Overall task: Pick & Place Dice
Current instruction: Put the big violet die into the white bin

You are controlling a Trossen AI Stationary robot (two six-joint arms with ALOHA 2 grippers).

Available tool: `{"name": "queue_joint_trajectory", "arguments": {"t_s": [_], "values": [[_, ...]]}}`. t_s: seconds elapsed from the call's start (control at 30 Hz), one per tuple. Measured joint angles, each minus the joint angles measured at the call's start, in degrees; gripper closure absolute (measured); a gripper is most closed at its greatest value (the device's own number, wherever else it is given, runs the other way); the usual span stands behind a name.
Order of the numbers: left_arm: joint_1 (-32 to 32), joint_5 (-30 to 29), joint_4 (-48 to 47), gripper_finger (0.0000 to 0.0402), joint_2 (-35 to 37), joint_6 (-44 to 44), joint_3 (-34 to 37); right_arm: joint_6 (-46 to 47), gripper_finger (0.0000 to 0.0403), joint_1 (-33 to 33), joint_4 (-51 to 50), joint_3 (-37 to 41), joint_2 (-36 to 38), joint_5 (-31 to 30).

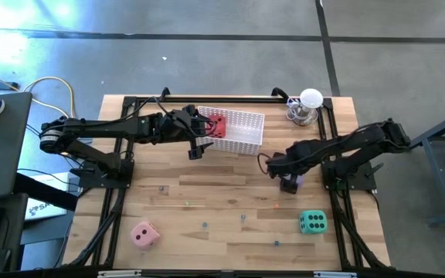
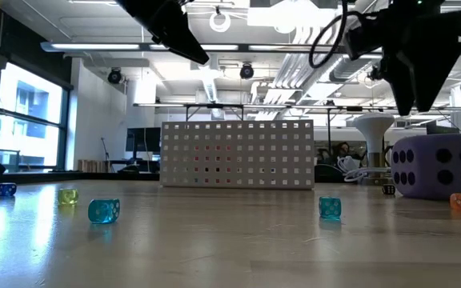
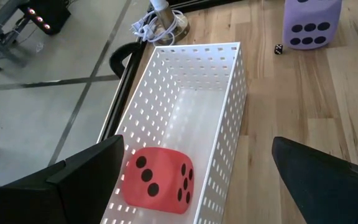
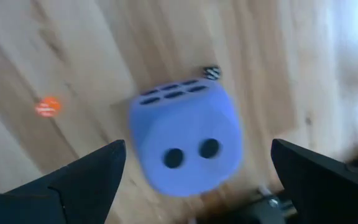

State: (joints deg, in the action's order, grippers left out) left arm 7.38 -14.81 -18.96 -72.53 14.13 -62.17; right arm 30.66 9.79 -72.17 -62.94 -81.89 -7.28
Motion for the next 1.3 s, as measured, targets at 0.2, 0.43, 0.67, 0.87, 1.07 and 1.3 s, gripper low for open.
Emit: {"name": "queue_joint_trajectory", "arguments": {"t_s": [0.2,0.43,0.67,0.87,1.07,1.3], "values": [[0.0,0.0,0.0,0.0002,0.0,0.0,0.0,-2.3,0.0011,1.5,2.4,0.5,0.0,1.6],[0.0,0.0,0.1,0.0002,0.0,-10.3,0.0,-6.2,0.0011,4.8,1.1,6.3,0.0,1.5],[0.0,0.0,0.2,0.0002,0.0,-11.6,0.0,-6.9,0.0011,3.2,1.3,7.4,0.0,-1.5],[-0.1,0.0,-0.1,0.0002,0.0,-12.5,0.0,-10.5,0.0011,0.5,2.4,7.4,0.0,-1.2],[-0.1,0.0,-0.3,0.0002,0.0,-12.5,0.0,-14.8,0.0011,-3.7,3.5,7.4,0.0,0.2],[-0.1,0.0,-0.4,0.0002,0.0,-12.7,0.0,-15.7,0.0011,-8.6,8.6,12.2,0.4,4.0]]}}
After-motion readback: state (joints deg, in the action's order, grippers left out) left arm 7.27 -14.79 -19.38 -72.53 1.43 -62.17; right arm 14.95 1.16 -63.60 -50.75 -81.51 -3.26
